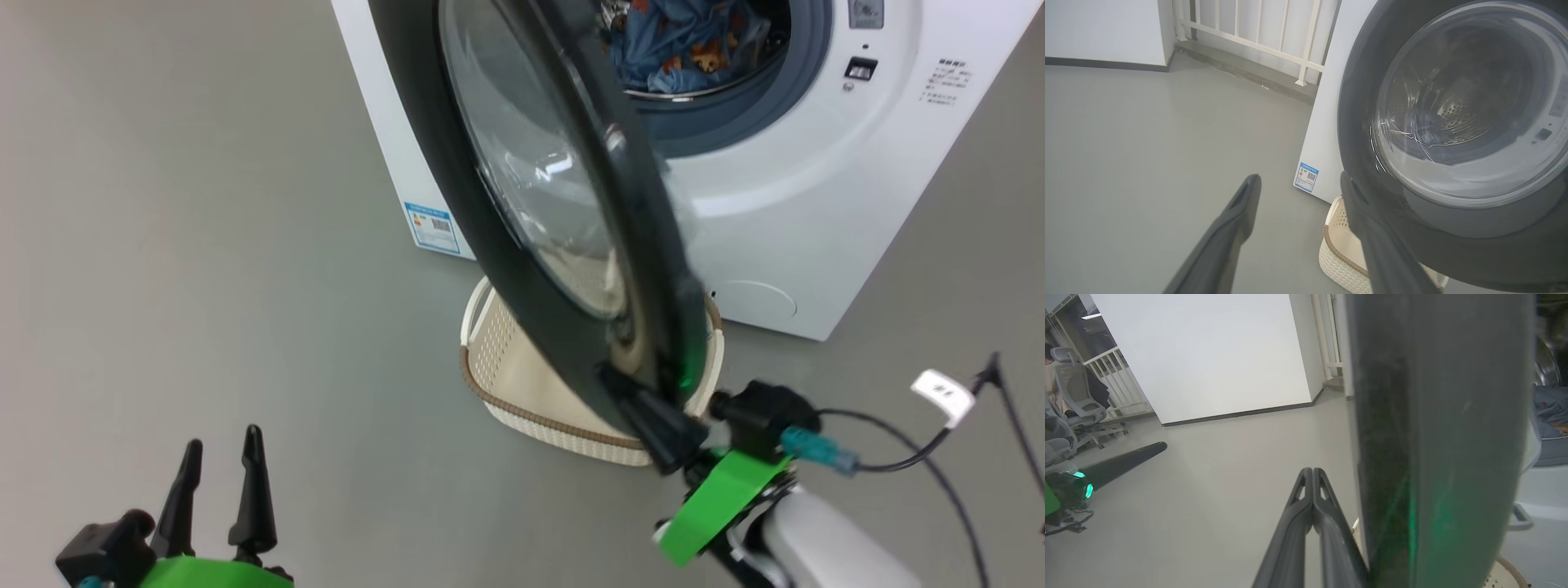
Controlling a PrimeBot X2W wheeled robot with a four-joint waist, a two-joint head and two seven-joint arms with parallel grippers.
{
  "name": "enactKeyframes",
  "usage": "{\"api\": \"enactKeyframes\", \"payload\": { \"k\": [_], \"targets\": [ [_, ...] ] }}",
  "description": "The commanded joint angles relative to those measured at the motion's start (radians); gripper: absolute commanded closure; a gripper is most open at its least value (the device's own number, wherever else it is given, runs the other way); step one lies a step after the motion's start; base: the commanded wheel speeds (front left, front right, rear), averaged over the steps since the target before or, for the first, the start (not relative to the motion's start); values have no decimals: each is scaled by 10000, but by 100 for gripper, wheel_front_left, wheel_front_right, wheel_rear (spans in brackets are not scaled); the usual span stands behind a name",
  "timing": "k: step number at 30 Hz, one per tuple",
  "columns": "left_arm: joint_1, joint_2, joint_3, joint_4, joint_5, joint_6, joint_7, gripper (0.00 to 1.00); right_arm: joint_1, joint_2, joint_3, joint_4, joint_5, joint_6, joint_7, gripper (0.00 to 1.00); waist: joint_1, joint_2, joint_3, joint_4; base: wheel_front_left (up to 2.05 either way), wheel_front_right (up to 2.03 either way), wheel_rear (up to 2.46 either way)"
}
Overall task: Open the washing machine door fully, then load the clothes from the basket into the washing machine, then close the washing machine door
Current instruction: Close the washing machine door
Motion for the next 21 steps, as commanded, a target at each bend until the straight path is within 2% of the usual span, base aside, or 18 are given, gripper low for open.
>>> {"api": "enactKeyframes", "payload": {
  "k": [1,11,21],
  "targets": [
    [-473,259,275,-315,-41,-27,-65,0,-423,-124,-276,-206,-116,10,-48,100,0,0,238,-55,0,0,0],
    [-924,413,117,-451,-146,-27,-65,0,-1268,-782,-1625,-278,-613,10,-48,100,0,0,1292,-251,0,0,0],
    [-1407,362,-53,-483,-231,-27,-65,0,-2305,-1320,-2439,128,-685,10,-48,100,0,0,2062,-387,0,0,0]
  ]
}}
